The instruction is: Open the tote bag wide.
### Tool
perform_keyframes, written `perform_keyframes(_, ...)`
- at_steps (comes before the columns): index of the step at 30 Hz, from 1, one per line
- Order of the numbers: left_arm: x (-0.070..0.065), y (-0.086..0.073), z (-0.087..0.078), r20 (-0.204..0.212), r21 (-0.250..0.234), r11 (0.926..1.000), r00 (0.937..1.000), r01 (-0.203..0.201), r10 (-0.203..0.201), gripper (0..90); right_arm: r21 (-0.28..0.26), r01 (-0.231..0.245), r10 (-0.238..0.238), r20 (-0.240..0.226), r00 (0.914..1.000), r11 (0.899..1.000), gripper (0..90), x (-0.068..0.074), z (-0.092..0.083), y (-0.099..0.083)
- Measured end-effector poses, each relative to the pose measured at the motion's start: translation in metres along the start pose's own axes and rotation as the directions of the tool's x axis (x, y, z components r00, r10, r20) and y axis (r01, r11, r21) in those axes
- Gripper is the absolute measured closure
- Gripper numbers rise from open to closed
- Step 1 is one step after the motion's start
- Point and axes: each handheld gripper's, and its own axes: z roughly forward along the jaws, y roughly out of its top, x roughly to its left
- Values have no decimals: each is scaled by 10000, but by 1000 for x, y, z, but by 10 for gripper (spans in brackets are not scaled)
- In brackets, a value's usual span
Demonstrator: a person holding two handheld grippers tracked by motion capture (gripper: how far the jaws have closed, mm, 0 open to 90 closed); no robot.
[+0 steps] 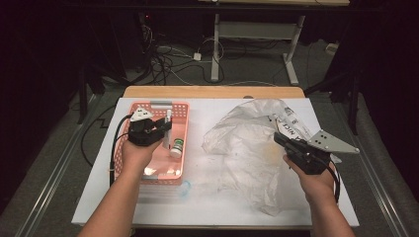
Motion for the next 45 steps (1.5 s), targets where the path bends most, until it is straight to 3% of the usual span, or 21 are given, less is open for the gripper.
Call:
perform_keyframes(7,-8,0,-15,110,-139,9999,9999,18,-17,672,-41,15,-15,-9,10000,10000,900,-1,-1,0)
perform_keyframes(21,-34,-12,-36,84,-746,9945,9972,-730,738,672,-6,22,-22,-130,9999,10000,900,2,2,-2)
perform_keyframes(27,-37,-11,-48,259,-1046,9921,9971,-688,718,673,-105,23,-24,-75,10000,9999,900,2,-1,1)
perform_keyframes(45,-60,-3,-54,847,-1434,9857,9912,-889,1018,672,-235,111,-113,-88,9999,9997,900,3,-2,5)
